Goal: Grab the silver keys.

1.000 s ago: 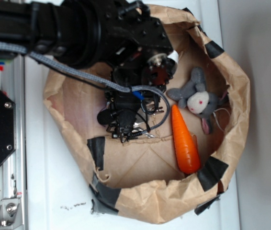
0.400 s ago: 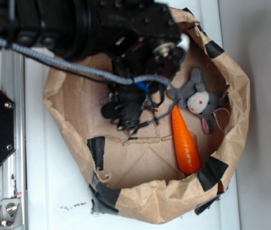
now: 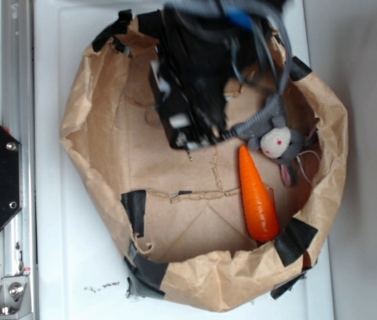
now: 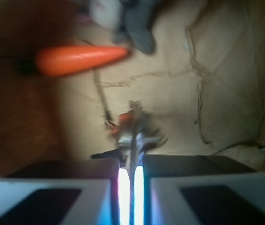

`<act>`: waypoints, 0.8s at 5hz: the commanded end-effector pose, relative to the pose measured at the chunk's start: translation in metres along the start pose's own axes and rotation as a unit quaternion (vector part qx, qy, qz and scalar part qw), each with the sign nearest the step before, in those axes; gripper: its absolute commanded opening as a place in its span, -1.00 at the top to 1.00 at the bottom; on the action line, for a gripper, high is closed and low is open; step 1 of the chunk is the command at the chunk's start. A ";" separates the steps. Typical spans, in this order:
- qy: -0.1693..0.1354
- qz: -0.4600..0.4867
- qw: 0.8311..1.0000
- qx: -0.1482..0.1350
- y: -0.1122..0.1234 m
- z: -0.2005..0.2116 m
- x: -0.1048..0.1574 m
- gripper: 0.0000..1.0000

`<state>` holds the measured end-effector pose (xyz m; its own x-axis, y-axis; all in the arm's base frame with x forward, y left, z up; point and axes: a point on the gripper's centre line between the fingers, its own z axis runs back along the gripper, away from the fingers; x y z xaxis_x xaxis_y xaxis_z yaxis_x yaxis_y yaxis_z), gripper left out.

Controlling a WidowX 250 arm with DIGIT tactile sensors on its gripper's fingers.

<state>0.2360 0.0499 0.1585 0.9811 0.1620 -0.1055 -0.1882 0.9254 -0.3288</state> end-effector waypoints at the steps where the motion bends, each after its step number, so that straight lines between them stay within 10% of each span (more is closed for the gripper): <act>1: -0.068 0.006 0.996 0.061 -0.007 -0.015 -0.001 1.00; 4: -0.165 0.031 0.983 0.075 -0.032 -0.036 0.016 1.00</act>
<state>0.2558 0.0140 0.1177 0.9420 0.3062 0.1373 -0.2812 0.9436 -0.1748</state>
